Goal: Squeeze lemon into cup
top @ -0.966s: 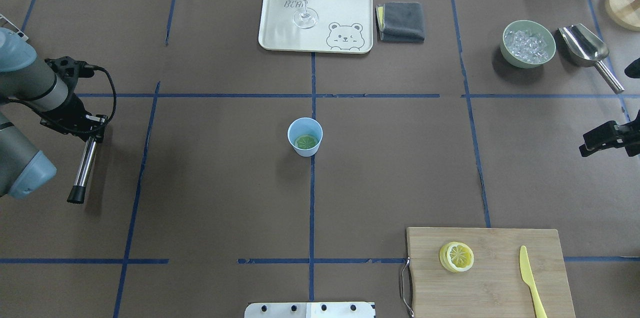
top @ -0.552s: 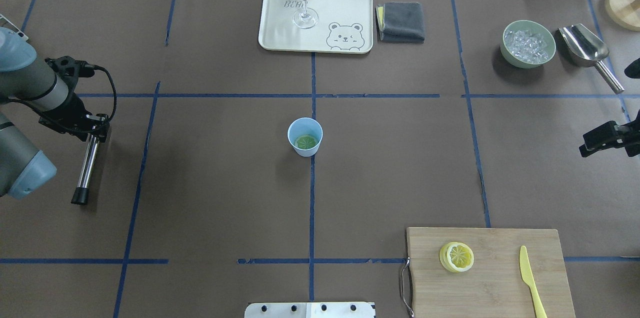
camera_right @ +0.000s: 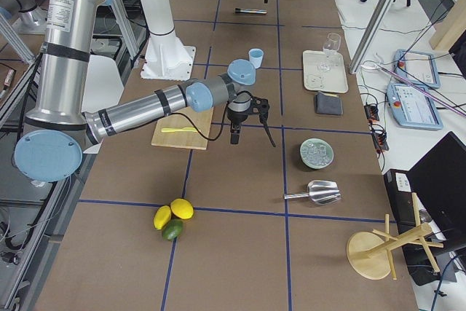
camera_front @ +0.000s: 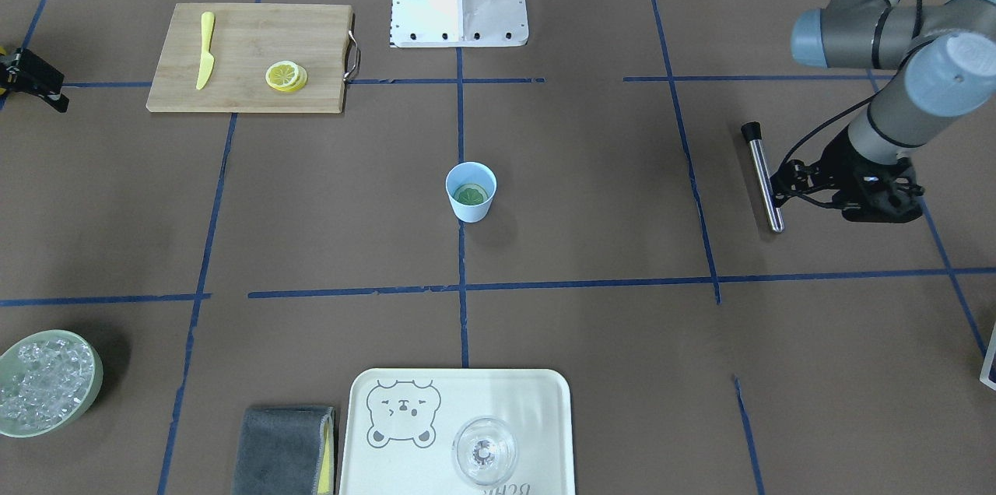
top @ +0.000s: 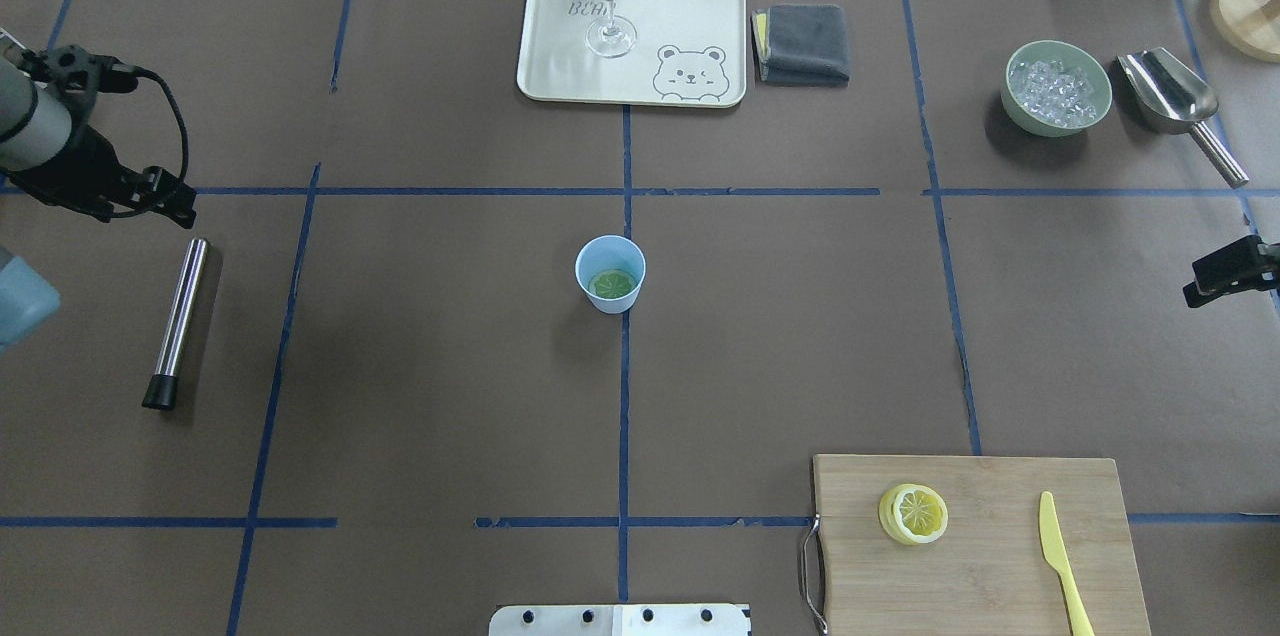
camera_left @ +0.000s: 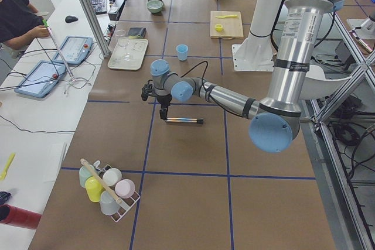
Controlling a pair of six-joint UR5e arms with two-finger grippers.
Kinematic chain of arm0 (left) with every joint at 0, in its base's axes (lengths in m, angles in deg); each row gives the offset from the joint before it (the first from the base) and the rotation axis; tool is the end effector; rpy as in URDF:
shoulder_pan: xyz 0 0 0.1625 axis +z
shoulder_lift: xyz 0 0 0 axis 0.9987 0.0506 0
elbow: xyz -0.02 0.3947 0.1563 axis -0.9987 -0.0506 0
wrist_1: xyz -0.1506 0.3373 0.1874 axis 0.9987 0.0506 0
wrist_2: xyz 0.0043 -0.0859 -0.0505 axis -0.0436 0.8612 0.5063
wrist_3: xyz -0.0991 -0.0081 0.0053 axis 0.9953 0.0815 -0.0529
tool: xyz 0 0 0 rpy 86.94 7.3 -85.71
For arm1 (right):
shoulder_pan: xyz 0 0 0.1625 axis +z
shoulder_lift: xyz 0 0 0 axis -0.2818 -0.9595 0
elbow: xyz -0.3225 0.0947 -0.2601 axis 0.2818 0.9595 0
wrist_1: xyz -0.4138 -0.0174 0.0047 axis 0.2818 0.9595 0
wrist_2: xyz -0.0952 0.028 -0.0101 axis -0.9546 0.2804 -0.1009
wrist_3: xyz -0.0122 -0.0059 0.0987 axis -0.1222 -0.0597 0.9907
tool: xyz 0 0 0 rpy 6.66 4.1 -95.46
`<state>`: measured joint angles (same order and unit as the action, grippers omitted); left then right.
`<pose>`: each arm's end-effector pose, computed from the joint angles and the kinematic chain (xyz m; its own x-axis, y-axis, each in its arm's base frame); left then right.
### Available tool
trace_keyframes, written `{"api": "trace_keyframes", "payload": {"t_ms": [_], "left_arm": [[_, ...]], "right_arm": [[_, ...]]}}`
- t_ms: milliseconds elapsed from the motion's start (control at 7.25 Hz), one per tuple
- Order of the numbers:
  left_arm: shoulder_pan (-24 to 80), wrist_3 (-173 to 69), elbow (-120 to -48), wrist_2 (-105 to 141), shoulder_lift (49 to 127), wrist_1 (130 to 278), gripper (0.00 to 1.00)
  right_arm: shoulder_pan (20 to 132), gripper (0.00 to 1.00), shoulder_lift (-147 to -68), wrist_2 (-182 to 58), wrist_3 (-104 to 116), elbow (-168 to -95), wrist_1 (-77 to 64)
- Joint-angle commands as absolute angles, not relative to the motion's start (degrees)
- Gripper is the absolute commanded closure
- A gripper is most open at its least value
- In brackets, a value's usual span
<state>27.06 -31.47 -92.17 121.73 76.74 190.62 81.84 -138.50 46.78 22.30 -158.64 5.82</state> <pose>0.2152 -0.5253 0.4861 0.7101 0.1015 -0.6967 -0.0265 0.9927 0.1176 -0.1089 -0.4006 0.4851 0.7042 0.0255 0.7095 0.0111 0.9988 -0.0470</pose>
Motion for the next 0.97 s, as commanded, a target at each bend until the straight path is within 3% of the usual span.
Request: {"api": "trace_keyframes", "payload": {"t_ms": [0, 414, 828], "left_arm": [[17.71, -43.05, -98.22, 123.03, 70.13, 190.43, 0.0], [3.55, -64.79, -96.39, 134.64, 62.02, 190.34, 0.0], [2.64, -73.2, -96.84, 133.6, 62.88, 177.52, 0.0]], "right_arm": [[88.31, 0.0, -138.37, 47.44, 13.04, -156.2, 9.17], [97.73, 0.0, -136.35, 47.45, -5.35, -152.42, 18.84], [100.3, 0.0, -136.25, 47.45, -8.38, -151.26, 20.98]]}}
